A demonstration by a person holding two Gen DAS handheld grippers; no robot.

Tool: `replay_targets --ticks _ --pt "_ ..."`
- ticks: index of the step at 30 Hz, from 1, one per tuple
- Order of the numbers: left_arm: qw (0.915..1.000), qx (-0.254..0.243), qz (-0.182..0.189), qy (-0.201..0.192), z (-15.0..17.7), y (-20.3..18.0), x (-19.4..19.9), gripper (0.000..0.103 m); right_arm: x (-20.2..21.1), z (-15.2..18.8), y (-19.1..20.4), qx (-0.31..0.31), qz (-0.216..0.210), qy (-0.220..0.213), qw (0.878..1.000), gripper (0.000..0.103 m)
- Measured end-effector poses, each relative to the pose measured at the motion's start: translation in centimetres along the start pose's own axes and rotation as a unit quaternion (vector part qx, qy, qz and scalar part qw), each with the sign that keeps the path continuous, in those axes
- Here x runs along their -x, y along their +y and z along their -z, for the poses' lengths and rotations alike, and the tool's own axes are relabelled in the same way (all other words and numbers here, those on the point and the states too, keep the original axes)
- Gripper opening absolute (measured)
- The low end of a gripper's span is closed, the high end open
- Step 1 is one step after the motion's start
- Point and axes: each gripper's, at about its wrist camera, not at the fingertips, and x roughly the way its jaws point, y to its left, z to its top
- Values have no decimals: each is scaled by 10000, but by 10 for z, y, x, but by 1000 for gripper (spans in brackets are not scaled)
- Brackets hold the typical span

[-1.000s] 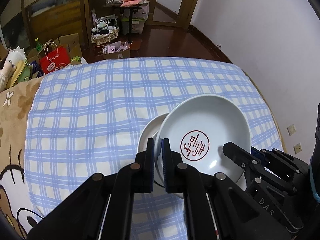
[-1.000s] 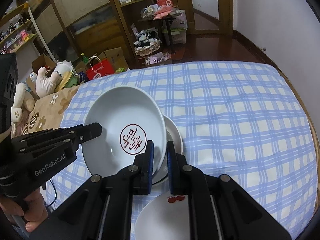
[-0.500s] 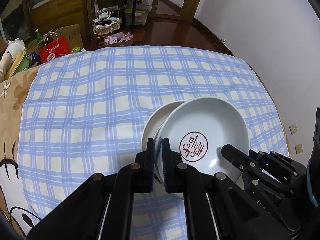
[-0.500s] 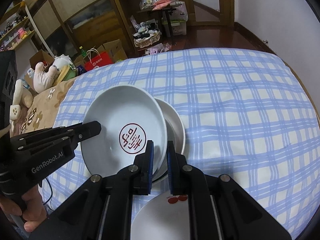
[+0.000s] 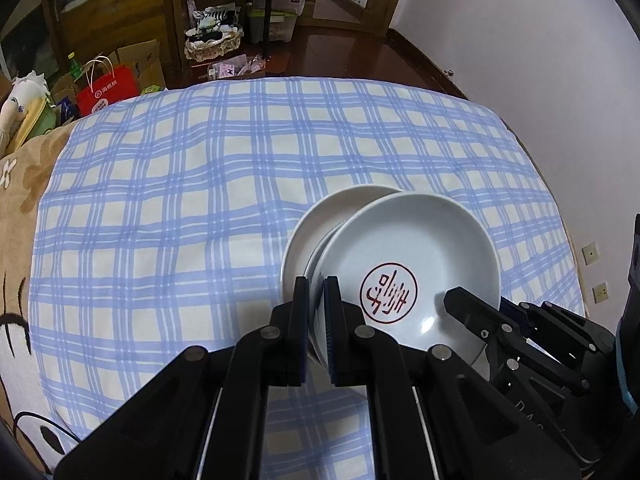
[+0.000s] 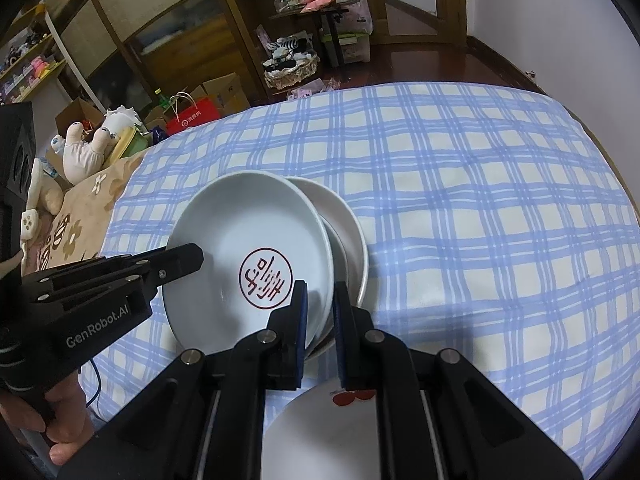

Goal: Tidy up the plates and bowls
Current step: 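Carry the stamped bowl over the stacked bowls with both tools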

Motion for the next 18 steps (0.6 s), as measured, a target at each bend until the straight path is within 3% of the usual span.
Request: replay_targets --ticks 18 --pt "9999 1 55 111 1 -1 -9 8 -1 11 -6 33 -84 -298 9995 13"
